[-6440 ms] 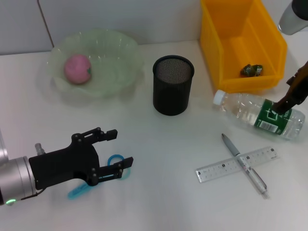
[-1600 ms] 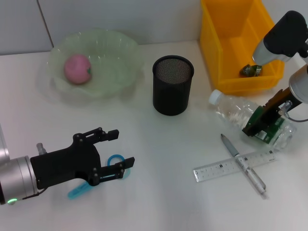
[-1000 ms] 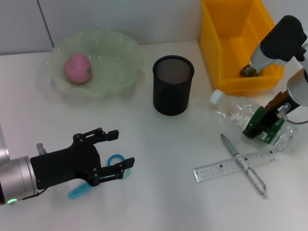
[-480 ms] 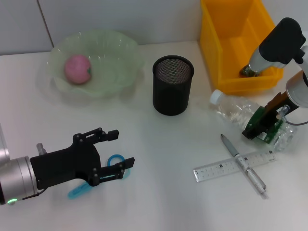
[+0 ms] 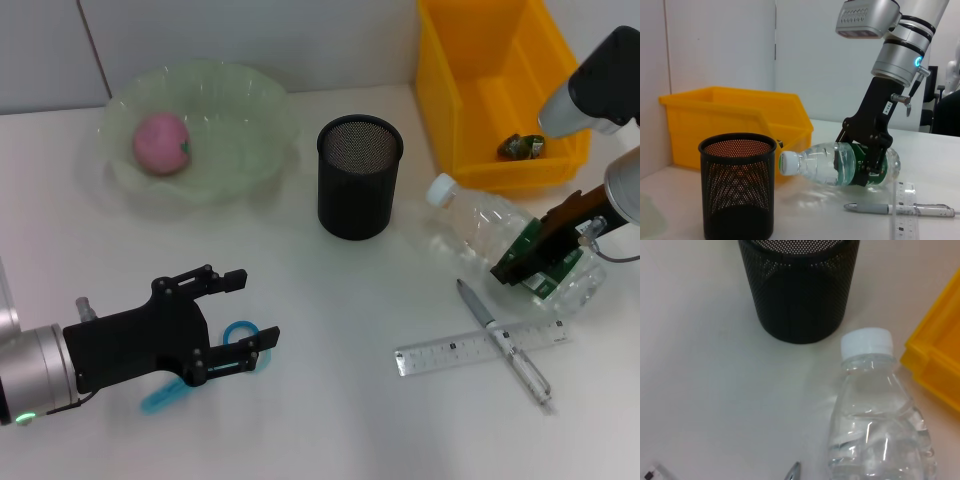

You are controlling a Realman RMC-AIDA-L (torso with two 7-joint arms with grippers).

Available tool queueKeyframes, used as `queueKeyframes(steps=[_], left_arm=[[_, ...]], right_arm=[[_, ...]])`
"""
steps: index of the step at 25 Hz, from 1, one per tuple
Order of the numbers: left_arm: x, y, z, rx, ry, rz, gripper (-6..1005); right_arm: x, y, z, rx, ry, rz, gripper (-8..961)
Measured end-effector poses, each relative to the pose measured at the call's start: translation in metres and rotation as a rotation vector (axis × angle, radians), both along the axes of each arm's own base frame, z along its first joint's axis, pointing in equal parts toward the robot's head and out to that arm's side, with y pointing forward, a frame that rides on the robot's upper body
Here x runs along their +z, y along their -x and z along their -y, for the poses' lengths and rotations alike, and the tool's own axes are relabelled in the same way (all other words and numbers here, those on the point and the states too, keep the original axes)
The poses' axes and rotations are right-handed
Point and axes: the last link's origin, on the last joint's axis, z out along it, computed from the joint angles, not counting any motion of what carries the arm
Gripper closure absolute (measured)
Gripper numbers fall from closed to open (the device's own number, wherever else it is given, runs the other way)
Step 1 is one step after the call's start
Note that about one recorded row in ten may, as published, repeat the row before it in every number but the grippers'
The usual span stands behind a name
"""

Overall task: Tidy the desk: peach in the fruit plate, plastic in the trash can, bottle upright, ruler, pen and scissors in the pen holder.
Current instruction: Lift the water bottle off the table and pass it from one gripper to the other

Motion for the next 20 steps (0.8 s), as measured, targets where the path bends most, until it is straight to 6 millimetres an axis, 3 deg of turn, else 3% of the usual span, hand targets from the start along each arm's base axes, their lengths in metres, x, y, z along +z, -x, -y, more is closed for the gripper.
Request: queueKeyframes(steps=[13,20], left_arm=[[0.002,-0.004,0.001,-0.019,0.001,0.022,222],[0.004,-0.007,0.0,-0.022,-0.006,0.046,222]], right_arm=[[0.029,0.006,0.011,0.075,-0.13,-0.078,178],[0.048,0.011,0.023,0.149,-0.198,-0.281,177]])
